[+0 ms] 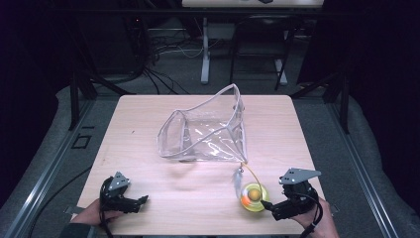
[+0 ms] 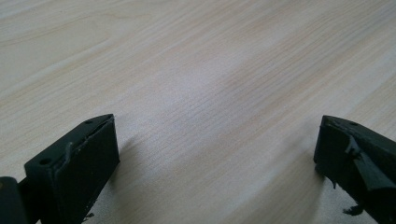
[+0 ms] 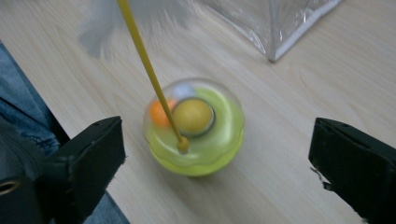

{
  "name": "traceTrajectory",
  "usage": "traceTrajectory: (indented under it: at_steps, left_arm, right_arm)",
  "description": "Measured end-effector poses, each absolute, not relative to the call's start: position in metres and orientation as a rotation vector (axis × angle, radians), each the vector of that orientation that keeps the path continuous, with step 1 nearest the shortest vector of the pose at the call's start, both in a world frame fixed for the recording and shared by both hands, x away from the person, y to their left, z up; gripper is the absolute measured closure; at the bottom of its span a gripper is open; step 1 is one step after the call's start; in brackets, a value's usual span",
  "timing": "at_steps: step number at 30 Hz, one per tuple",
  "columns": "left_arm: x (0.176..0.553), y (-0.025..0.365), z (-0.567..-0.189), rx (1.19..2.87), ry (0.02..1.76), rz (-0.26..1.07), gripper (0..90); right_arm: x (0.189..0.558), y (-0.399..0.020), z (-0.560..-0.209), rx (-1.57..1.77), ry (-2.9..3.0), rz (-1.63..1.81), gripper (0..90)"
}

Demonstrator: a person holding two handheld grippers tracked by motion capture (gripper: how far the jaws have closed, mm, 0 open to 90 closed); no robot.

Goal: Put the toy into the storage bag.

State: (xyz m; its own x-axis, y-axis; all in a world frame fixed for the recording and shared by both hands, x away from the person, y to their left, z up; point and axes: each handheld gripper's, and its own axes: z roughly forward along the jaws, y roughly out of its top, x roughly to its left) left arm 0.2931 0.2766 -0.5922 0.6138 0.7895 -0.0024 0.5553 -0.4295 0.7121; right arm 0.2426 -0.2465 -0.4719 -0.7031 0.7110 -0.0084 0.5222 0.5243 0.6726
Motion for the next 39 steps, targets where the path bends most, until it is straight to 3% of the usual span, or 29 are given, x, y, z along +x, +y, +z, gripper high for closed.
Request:
traceTrajectory:
  at_steps: [2, 13, 14, 16, 17, 21, 27, 39]
  left_arm:
    - [0.293, 0.277, -0.592, 2.148, 1.054, 0.437, 0.0]
    - [0.293, 0.277, -0.592, 2.148, 1.053, 0.438, 0.0]
    - [0.293, 0.277, -0.592, 2.148, 1.053, 0.437, 0.0]
    - [0.293, 0.277, -0.592, 2.149, 1.053, 0.438, 0.0]
    - [0.293, 0.277, -0.592, 2.149, 1.054, 0.437, 0.0]
    - [0.293, 0.277, -0.592, 2.150, 1.052, 0.438, 0.0]
    - [0.293, 0.277, -0.592, 2.149, 1.053, 0.437, 0.0]
    - [0.293, 0.277, -0.592, 2.149, 1.054, 0.437, 0.0]
  right_arm:
    - [0.245, -0.241, -0.468, 1.027, 2.503, 0.957, 6.3]
    - [0.250, -0.214, -0.447, 0.904, 2.526, 0.948, 28.1]
    - [0.251, -0.213, -0.446, 0.910, 2.535, 0.943, 36.1]
    - [0.251, -0.213, -0.445, 0.908, 2.538, 0.941, 39.6]
    - [0.251, -0.214, -0.443, 0.906, 2.540, 0.942, 48.7]
    - [0.250, -0.213, -0.438, 0.899, 2.544, 0.947, 59.1]
    - [0.250, -0.210, -0.436, 0.862, 2.577, 0.949, 71.0]
    - [0.247, -0.214, -0.430, 0.846, 2.575, 0.972, 86.3]
